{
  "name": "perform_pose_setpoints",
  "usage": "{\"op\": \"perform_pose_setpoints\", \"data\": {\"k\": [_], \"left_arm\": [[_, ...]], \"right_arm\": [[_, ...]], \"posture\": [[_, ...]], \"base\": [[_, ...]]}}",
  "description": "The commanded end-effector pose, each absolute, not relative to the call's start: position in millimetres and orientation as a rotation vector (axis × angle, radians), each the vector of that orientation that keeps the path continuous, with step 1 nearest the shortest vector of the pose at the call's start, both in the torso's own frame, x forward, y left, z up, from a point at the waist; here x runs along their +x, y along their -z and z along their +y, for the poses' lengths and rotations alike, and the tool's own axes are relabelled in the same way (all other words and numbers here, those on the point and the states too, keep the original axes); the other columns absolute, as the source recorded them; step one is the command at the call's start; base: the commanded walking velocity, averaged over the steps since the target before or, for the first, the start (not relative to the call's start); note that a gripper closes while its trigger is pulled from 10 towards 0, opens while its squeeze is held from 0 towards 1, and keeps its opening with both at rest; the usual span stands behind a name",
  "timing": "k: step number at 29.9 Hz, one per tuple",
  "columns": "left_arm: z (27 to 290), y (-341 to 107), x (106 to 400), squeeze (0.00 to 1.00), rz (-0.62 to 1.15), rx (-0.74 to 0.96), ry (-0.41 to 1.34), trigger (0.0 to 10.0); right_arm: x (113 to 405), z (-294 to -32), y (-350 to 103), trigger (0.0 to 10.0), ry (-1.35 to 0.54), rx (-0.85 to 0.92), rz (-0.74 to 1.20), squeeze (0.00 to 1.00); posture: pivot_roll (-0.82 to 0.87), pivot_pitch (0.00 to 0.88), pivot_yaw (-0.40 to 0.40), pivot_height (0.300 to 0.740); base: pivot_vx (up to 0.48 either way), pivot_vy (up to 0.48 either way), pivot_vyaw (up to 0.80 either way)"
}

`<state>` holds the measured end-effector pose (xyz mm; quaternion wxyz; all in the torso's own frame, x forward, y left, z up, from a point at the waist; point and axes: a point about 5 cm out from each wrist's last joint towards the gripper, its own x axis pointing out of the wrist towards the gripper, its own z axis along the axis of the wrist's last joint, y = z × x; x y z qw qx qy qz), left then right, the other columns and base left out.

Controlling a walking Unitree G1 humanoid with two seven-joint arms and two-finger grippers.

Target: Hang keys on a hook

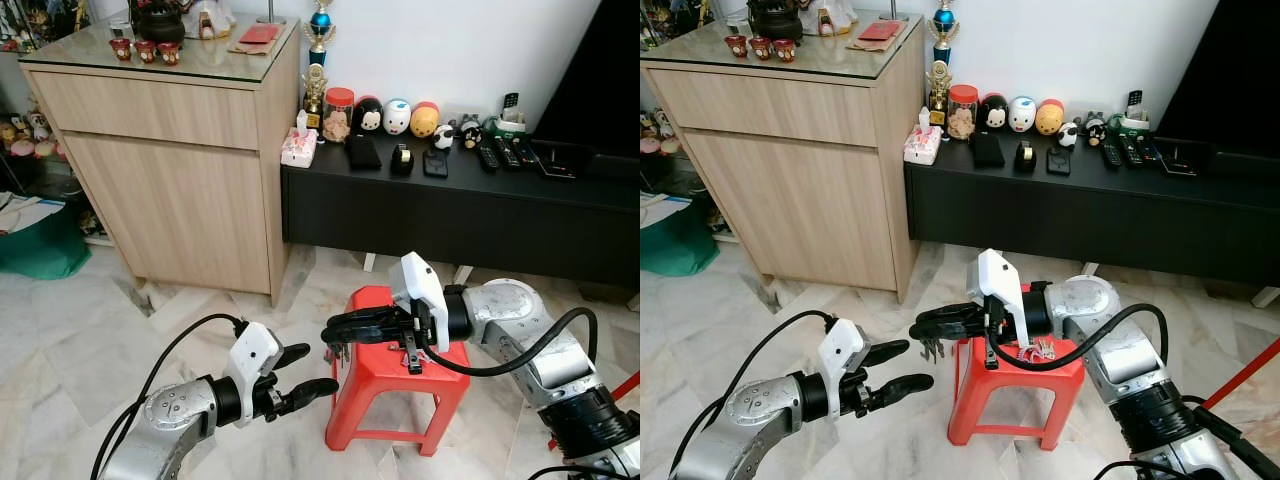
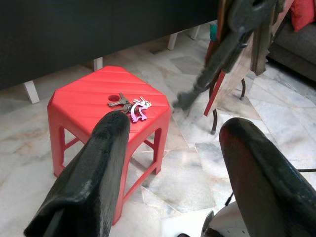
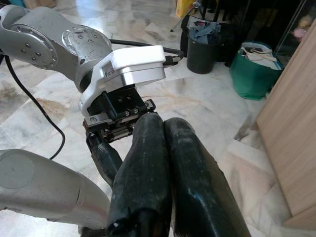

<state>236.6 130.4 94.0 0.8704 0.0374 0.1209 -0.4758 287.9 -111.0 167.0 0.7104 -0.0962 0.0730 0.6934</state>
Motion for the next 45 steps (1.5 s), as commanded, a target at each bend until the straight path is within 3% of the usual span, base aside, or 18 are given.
{"op": "perform_pose_setpoints", "data": {"k": [1, 20, 21, 22, 23, 24, 25, 26, 31, 32, 33, 34, 35, 45], "left_arm": [[129.0, -93.8, 235.3, 0.0, 0.25, 0.084, 1.016, 10.0], [127.2, -96.0, 234.7, 0.0, 0.23, -0.028, 1.023, 10.0], [126.9, -97.1, 233.8, 0.0, 0.23, -0.04, 1.033, 8.3], [127.1, -97.0, 233.3, 0.0, 0.233, -0.037, 1.038, 3.9], [127.2, -96.9, 233.0, 0.0, 0.235, -0.037, 1.041, 2.5], [127.3, -96.9, 232.8, 0.0, 0.237, -0.038, 1.042, 2.5], [127.3, -96.9, 232.7, 0.0, 0.237, -0.039, 1.043, 0.4], [127.2, -96.9, 232.5, 0.0, 0.236, -0.04, 1.044, 0.0], [126.2, -97.3, 232.2, 0.0, 0.235, -0.052, 1.051, 0.0], [125.6, -97.3, 231.5, 0.0, 0.238, -0.056, 1.055, 1.8], [125.6, -97.3, 231.5, 0.0, 0.238, -0.056, 1.055, 1.8], [125.3, -97.2, 231.1, 0.0, 0.239, -0.057, 1.058, 7.1], [125.0, -97.0, 231.1, 0.0, 0.241, -0.056, 1.059, 10.0], [123.8, -98.5, 231.7, 0.0, 0.233, -0.066, 1.062, 10.0]], "right_arm": [[287.6, -108.2, -173.7, 10.0, -1.557, -0.24, 0.13, 0.0], [290.7, -110.5, -168.3, 10.0, -1.539, -0.238, 0.152, 0.0], [291.1, -110.6, -167.8, 10.0, -1.537, -0.238, 0.154, 0.0], [291.7, -110.7, -167.5, 10.0, -1.534, -0.238, 0.155, 0.0], [291.9, -110.8, -167.5, 10.0, -1.533, -0.238, 0.155, 0.0], [292.1, -110.9, -167.5, 10.0, -1.532, -0.238, 0.155, 0.0], [292.4, -111.0, -167.5, 10.0, -1.531, -0.238, 0.154, 0.0], [292.8, -111.0, -167.5, 10.0, -1.529, -0.238, 0.154, 0.0], [294.2, -111.5, -167.1, 10.0, -1.523, -0.237, 0.156, 0.0], [294.4, -111.5, -167.1, 10.0, -1.523, -0.234, 0.156, 0.0], [294.4, -111.5, -167.1, 10.0, -1.523, -0.234, 0.156, 0.0], [294.5, -111.5, -167.1, 10.0, -1.524, -0.233, 0.156, 0.0], [294.7, -111.6, -167.1, 10.0, -1.524, -0.233, 0.157, 0.0], [295.0, -108.5, -168.6, 10.0, -1.538, -0.217, 0.149, 0.0]], "posture": [[0.04, 0.0, -0.083, 0.74], [0.05, 0.0, -0.085, 0.74], [0.05, 0.0, -0.085, 0.74], [0.05, 0.0, -0.086, 0.74], [0.05, 0.0, -0.086, 0.74], [0.05, 0.0, -0.087, 0.74], [0.05, 0.0, -0.087, 0.74], [0.05, 0.0, -0.087, 0.74], [0.05, 0.0, -0.09, 0.74], [0.05, 0.0, -0.09, 0.74], [0.05, 0.0, -0.09, 0.74], [0.05, 0.0, -0.09, 0.74], [0.05, 0.0, -0.09, 0.74], [0.04, 0.0, -0.092, 0.74]], "base": [[0.0, 0.0, 0.0], [0.0, 0.0, 0.0], [0.0, 0.0, 0.0], [0.0, 0.0, 0.0], [0.0, 0.0, 0.0], [0.0, 0.0, 0.0], [0.0, 0.0, 0.0], [0.0, 0.0, 0.0], [0.0, 0.0, 0.0], [0.0, 0.0, 0.0], [0.0, 0.0, 0.0], [0.0, 0.0, 0.0], [0.0, 0.0, 0.0], [0.0, 0.0, 0.0]]}}
